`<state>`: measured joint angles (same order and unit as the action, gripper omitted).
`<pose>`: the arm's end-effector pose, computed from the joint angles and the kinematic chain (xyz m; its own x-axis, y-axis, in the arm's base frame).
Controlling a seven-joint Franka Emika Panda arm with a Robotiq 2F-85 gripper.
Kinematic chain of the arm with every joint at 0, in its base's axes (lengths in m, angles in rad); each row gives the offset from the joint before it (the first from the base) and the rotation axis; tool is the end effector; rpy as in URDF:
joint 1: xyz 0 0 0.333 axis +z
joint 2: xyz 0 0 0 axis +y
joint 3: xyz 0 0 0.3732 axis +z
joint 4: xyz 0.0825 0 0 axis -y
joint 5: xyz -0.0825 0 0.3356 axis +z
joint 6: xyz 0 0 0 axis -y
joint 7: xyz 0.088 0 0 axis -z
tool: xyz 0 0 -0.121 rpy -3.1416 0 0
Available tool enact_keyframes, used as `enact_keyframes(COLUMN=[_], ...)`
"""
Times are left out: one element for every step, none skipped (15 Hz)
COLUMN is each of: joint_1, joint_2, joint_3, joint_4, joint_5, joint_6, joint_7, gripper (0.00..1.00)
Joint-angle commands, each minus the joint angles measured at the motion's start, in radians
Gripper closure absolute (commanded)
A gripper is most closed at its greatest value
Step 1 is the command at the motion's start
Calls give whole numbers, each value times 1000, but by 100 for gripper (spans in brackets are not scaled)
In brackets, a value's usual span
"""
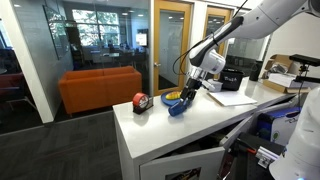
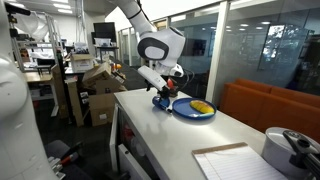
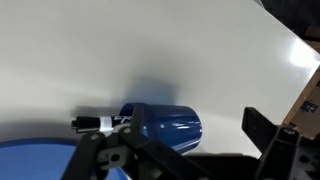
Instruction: Put the marker in the cup
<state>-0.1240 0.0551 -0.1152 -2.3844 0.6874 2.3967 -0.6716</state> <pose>0.4577 -0.0999 0.3761 0.9834 -0.1196 0.1367 -0.0540 -0.9110 -0.4088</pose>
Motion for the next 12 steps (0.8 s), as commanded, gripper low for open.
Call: enact_keyframes(joint_1=[1,3,5,7,7,5,3,-1,-4,-8,-10,-11], joint_2=[-20,-23,-26,-26,-24,-20,-16,-7,0,8,17,23], joint_3=[19,22,24,26,26,24,21,16,12,9,7,6], joint_4=[-19,-22,-26,-30,-32,-33,-32,-27,-24,-20,-16,-15], joint_5=[60,78,97,114,126,136,143,140,135,133,133,131], joint_6=[28,31,35,46,56,74,95,118,141,157,172,184], joint_7=[-59,-77,-95,-111,-127,-136,-143,-142,-136,-135,-133,-130], gripper=[0,0,0,0,0,0,0,0,0,0,0,0])
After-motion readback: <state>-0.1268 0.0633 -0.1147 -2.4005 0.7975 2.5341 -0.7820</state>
